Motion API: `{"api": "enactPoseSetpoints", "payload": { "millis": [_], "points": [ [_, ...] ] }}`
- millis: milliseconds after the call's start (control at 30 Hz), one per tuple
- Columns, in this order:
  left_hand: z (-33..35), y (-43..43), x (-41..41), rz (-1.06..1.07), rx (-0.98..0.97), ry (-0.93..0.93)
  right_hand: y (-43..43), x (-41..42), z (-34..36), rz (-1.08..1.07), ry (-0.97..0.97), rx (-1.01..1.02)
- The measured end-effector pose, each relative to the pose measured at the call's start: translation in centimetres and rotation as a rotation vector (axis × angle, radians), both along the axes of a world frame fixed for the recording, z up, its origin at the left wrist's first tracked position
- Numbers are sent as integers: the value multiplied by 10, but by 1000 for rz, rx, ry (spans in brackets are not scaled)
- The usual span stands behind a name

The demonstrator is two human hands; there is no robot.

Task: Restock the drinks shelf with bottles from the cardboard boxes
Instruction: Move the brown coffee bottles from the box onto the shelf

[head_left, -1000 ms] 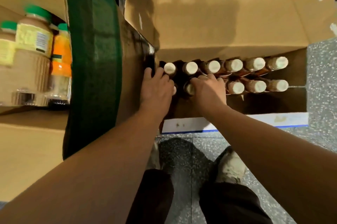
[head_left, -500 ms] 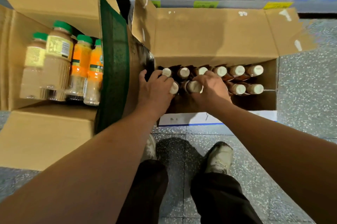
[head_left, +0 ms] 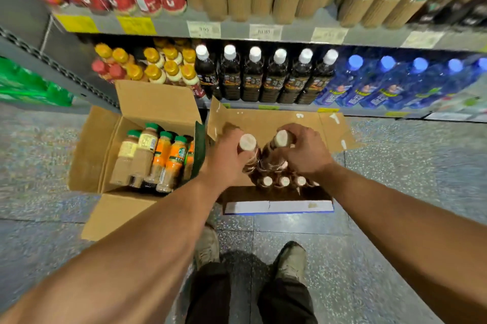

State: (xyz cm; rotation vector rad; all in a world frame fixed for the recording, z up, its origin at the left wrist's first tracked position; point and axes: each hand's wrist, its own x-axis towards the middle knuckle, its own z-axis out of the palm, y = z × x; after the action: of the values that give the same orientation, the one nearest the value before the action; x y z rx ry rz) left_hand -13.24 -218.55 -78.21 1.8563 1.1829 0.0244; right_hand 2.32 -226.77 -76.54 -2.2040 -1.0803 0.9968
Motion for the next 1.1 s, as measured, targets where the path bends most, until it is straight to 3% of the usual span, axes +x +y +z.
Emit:
{"api": "enactPoseSetpoints", "payload": {
  "millis": [367, 967, 1100],
  "points": [
    [122, 48, -2, 113, 29, -127, 45, -7, 120, -105, 80, 158],
    [245, 175, -69, 79, 11, -242, 173, -73, 248, 12, -39, 283],
    [285, 211, -75, 50, 169, -208, 208, -78, 289, 58, -100, 309]
  ]
}}
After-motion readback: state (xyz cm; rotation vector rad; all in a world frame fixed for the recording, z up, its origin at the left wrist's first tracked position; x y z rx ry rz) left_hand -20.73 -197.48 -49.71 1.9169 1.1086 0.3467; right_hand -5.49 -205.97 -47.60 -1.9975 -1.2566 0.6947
